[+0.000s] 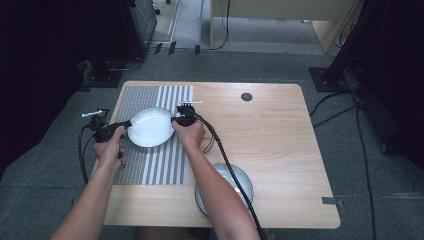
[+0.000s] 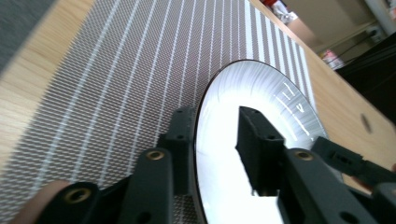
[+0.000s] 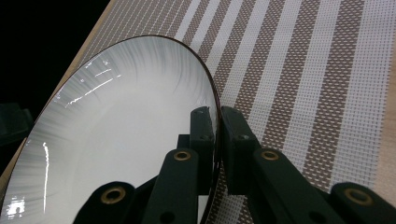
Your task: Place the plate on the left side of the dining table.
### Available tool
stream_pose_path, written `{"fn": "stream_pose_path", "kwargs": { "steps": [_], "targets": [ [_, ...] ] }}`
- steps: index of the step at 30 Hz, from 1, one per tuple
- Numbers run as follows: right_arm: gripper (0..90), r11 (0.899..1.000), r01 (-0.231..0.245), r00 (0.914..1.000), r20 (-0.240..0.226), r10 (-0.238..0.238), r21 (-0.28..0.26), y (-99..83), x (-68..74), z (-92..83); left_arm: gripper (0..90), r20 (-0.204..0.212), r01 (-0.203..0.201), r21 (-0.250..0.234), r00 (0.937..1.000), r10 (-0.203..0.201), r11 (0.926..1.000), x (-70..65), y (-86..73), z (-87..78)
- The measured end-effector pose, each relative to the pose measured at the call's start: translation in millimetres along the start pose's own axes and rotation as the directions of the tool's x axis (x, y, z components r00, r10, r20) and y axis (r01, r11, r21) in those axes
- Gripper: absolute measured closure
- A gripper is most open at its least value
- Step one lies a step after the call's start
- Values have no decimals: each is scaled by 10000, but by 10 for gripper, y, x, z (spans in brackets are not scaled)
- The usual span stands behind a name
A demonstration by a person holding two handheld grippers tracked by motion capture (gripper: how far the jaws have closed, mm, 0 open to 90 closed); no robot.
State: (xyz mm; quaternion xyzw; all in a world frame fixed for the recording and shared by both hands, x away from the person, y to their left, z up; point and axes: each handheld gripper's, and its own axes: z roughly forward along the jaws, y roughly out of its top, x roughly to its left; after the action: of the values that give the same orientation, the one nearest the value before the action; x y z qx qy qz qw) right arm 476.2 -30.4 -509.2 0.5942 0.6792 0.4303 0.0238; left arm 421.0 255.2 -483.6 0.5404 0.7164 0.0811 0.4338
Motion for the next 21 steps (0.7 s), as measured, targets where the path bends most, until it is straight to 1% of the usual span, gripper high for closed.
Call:
{"fn": "stream_pose_path", "kwargs": {
  "steps": [1, 2, 3, 4, 5, 7, 9, 11, 13, 14, 15, 16, 19, 20, 21],
  "targets": [
    [815, 10000, 2, 10000, -11, -2, 11, -5, -1, 2, 759, 53, -129, -18, 9999, 129, 9999, 2, -8, -18],
    [807, 10000, 0, 10000, -17, 0, 43, -8, -4, 2, 782, 221, -109, 17, 9997, 109, 9999, 10, -13, -28],
    [793, 10000, 28, 10000, -43, -28, 43, -11, -9, 0, 781, 280, -59, 43, 9996, 58, 10000, 18, -17, -36],
    [753, 10000, 41, 10000, -33, -41, 30, -12, -11, -6, 781, 258, -42, 19, 9997, 41, 10000, 27, -23, -47],
    [753, 10000, 41, 10000, -33, -41, 30, -12, -11, -6, 781, 244, -38, 7, 9997, 38, 10000, 33, -27, -53],
    [699, 9999, 134, 9999, 11, -134, -7, -12, -16, -16, 765, 181, -94, -68, 9998, 95, 9999, 53, -39, -75],
    [654, 9995, 313, 9995, 57, -313, 4, 1, -24, -43, 714, 181, -134, -227, 9997, 138, 9997, 70, -54, -108],
    [600, 9988, 481, 9988, 105, -480, -6, 15, -28, -76, 659, 119, -436, -408, 9990, 441, 9982, 63, -81, -137],
    [556, 9962, 868, 9951, 486, -867, -11, 24, -29, -114, 570, 313, -716, -748, 9968, 741, 9946, 48, -106, -172],
    [535, 9949, 1012, 9931, 604, -1010, -9, 24, -31, -127, 530, 411, -896, -813, 9948, 931, 9927, 35, -120, -199],
    [512, 9935, 1142, 9901, 818, -1139, 14, 19, -36, -152, 458, 321, -1059, -840, 9935, 1089, 9908, 17, -134, -215],
    [495, 9933, 1155, 9892, 910, -1150, -5, 10, -41, -172, 401, 255, -1207, -847, 9920, 1233, 9891, 3, -150, -231],
    [454, 9944, 1051, 9901, 949, -1035, -113, -10, -59, -231, 267, 283, -1442, -883, 9887, 1472, 9856, -25, -202, -282],
    [451, 9938, 1107, 9893, 971, -1088, -136, -13, -59, -253, 236, 305, -1538, -949, 9871, 1573, 9835, -31, -219, -307],
    [429, 9930, 1175, 9887, 956, -1158, -127, -14, -58, -274, 210, 317, -1609, -1013, 9858, 1648, 9818, -40, -238, -336]
  ]
}}
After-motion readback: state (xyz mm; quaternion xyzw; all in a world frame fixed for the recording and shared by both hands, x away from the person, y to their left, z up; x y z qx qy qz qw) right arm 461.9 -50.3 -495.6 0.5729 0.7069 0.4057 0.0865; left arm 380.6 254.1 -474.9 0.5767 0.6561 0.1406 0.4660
